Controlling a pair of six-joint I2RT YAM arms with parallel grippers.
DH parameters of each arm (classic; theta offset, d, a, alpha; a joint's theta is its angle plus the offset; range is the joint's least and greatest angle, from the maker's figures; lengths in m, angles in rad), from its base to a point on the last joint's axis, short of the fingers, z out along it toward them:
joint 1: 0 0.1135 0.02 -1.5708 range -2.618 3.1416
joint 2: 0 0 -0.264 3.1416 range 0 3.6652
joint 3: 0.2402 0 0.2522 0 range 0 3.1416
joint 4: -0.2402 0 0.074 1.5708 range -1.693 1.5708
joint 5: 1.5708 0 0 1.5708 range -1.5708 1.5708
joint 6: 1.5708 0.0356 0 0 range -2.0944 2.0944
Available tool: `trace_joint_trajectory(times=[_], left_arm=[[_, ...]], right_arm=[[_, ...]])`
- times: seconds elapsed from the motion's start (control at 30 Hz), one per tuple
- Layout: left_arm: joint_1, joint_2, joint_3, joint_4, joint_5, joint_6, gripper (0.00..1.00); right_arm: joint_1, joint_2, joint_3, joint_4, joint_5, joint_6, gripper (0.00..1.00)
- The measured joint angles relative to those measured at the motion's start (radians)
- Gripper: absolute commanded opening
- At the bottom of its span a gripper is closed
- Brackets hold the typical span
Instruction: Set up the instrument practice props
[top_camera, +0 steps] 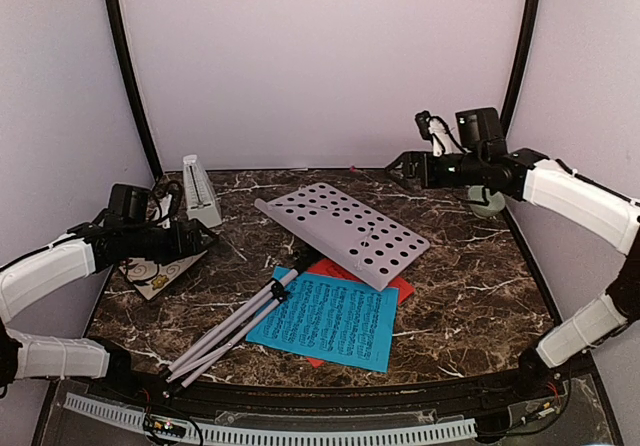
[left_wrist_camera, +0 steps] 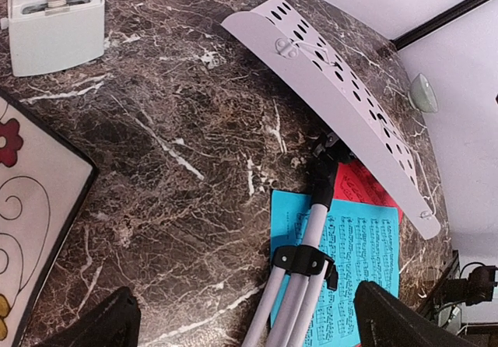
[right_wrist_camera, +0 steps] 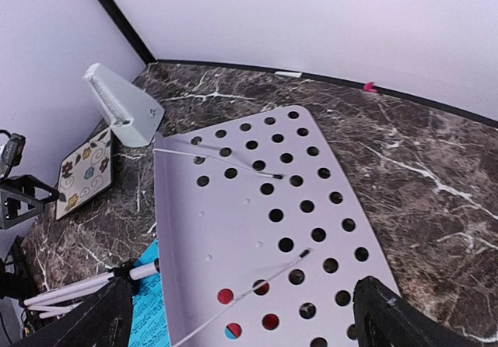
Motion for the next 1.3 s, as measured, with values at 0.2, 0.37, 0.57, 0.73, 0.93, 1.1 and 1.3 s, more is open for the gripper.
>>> trace_joint_trajectory(times=[0.2,0.37,0.57,0.73,0.93,1.1,1.3], left_arm=[[-0.001,-0.008,-0.038,0.029,0.047,0.000,0.98],[-0.002,-0.012,-0.053,0.038,0.074,0.000,0.99],[-0.005,-0.013,-0.055,0.056,0.100,0.000,0.99],[-0.005,-0.016,-0.068,0.075,0.108,-0.001,0.99],[-0.005,-0.015,-0.076,0.095,0.116,-0.002,0.99],[-0.005,-0.006,-0.078,0.106,0.122,-0.002,0.99],[-0.005,-0.002,-0.078,0.111,0.123,-0.003,0.99]], right_arm=[[0.186,0.240,0.263,-0.148,0.043,-0.091,0.95],[0.292,0.418,0.390,-0.251,0.072,-0.137,0.92],[0.354,0.555,0.447,-0.330,0.071,-0.154,0.87],[0.364,0.626,0.507,-0.379,0.053,-0.160,0.75],[0.381,0.709,0.595,-0.433,0.059,-0.181,0.58],[0.402,0.777,0.652,-0.484,0.063,-0.193,0.51],[0.410,0.800,0.683,-0.513,0.070,-0.200,0.39]])
